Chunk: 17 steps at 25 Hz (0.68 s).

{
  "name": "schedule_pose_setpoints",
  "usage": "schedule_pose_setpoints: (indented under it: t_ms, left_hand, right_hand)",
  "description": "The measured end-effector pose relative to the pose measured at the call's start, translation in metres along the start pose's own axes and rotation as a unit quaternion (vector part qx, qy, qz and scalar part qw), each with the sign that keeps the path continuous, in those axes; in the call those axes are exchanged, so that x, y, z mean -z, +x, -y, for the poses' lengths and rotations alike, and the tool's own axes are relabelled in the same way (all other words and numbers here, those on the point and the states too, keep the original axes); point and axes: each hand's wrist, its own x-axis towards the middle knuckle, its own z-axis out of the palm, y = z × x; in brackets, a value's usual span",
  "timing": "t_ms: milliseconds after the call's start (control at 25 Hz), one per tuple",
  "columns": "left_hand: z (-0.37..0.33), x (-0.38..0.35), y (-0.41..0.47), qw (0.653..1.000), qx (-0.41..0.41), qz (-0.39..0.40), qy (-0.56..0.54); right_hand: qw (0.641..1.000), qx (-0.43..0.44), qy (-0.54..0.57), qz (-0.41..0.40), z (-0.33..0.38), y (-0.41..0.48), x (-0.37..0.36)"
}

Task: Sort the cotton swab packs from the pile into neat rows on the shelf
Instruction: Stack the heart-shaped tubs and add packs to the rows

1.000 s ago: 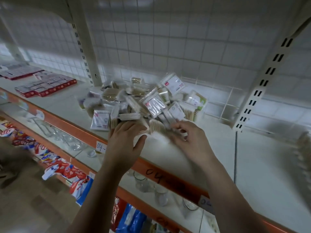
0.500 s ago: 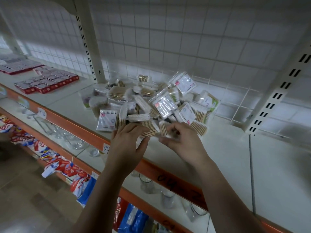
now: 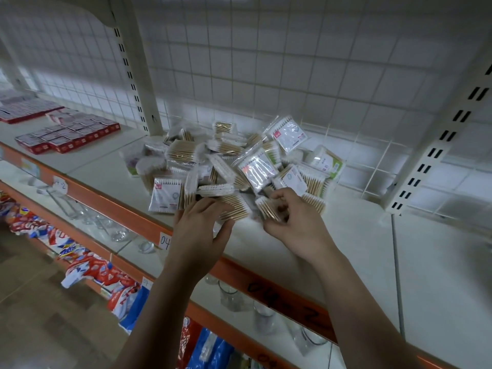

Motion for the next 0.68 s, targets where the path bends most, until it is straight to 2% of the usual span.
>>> schedule_pose_setpoints:
  t_ms: [280, 680]
  left_hand:
    - [-0.009, -0.008, 0.004, 1.0, -0.015, 0.003, -0.02]
    - [-0.029, -0.015, 0.013, 0.998, -0.034, 0.013, -0.048]
  right_hand:
    - [0.999, 0.016, -0.037, -0.025, -0.014, -0.011, 0.024]
    - [0.998, 0.047, -0.035, 0.002, -0.029, -0.02, 0.038]
